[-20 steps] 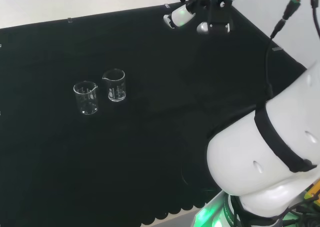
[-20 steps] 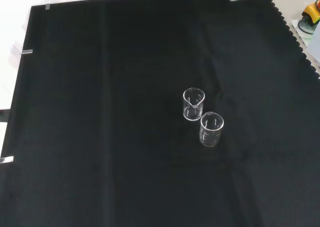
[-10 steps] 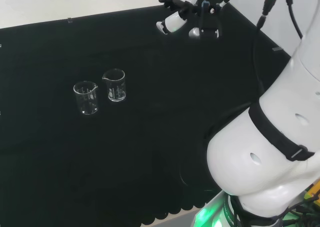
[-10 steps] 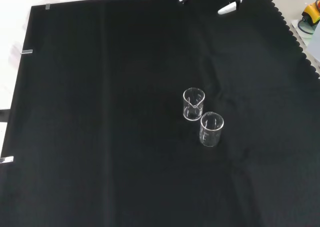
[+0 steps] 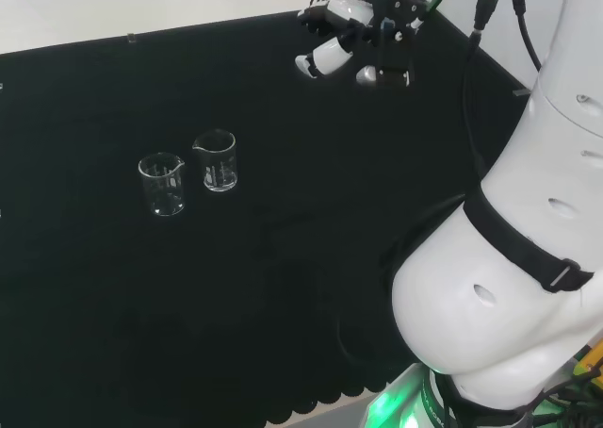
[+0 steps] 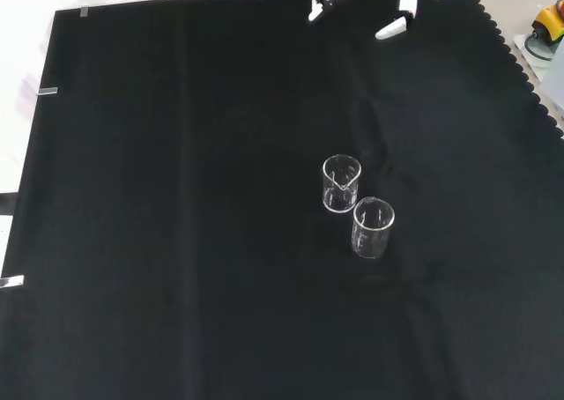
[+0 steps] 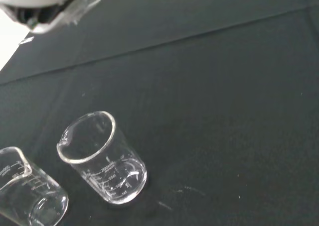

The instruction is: Pick up the beaker on the right.

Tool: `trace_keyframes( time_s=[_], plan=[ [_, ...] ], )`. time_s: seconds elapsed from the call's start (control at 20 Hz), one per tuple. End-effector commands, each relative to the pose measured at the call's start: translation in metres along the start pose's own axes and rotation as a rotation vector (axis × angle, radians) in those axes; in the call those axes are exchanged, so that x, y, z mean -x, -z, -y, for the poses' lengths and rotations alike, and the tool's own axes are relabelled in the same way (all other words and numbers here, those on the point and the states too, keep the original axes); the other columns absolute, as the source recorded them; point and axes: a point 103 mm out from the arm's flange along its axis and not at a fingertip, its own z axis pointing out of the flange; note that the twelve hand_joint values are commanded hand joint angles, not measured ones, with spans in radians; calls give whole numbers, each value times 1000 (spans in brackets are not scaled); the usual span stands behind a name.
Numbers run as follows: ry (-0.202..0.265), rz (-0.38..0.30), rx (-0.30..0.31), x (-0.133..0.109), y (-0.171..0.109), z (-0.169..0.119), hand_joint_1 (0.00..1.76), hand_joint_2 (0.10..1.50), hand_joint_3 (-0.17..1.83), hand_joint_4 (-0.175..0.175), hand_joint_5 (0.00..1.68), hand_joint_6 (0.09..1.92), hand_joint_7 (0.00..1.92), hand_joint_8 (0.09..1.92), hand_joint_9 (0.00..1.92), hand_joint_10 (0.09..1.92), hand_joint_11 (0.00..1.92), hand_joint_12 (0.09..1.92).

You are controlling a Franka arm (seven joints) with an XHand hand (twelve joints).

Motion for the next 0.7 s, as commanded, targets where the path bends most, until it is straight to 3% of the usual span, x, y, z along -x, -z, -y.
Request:
trace_keyframes(
  time_s=[0.05, 0.3, 0.45, 0.7],
  plan=[
    [104, -106, -32, -7, -49, -42, 809, 419, 1114, -50, 346, 87, 219, 696, 274, 695, 0, 1172],
    [124, -121, -61, -10, -67, -51, 812, 416, 1117, -51, 343, 87, 203, 684, 255, 687, 0, 1160],
    [135, -115, -74, -25, -82, -60, 812, 414, 1120, -51, 342, 87, 200, 678, 251, 686, 0, 1146],
    [157, -144, -82, -16, -86, -56, 813, 412, 1122, -52, 340, 87, 200, 674, 248, 684, 0, 1134]
  ],
)
